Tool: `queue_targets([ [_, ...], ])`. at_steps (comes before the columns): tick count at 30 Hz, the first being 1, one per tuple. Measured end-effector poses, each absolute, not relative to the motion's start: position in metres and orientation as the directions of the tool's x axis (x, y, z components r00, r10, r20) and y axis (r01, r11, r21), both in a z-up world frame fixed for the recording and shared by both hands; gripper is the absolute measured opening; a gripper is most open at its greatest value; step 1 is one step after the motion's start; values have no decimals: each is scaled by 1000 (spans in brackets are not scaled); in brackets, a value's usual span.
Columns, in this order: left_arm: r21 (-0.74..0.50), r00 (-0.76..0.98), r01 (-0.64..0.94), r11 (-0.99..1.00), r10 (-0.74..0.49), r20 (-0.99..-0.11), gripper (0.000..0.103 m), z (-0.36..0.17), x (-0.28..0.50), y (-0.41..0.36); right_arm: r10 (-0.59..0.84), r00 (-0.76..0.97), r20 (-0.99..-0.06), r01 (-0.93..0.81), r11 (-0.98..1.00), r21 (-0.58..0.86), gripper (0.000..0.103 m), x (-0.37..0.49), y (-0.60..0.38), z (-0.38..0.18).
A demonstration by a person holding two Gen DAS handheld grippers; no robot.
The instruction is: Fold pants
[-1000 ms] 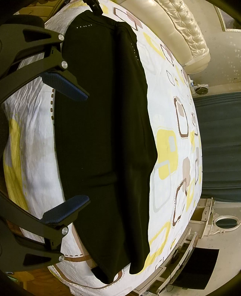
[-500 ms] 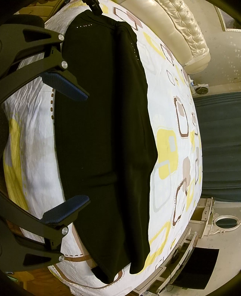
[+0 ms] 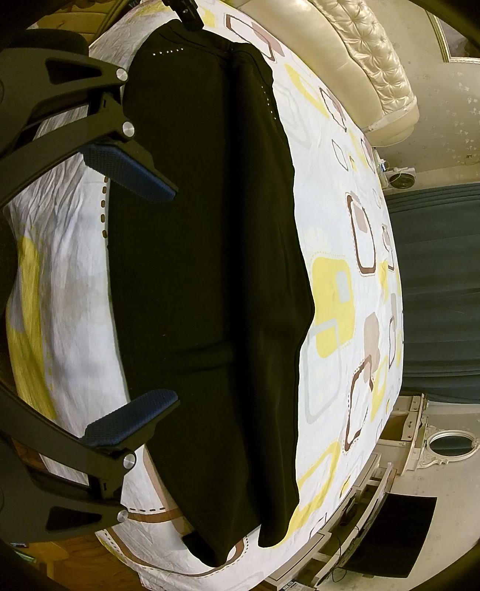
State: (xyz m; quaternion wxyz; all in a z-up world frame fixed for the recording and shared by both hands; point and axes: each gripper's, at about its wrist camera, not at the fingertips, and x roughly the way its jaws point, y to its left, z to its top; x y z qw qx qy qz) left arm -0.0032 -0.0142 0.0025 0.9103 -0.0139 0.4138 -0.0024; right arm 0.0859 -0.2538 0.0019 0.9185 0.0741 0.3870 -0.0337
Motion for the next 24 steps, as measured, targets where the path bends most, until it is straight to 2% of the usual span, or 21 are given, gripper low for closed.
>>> queue_targets([
  [24,-24,651,3,1000,-20,-758,98,-5,-4,-17,16,700,-714,116,984,136,101,87,-258,2],
])
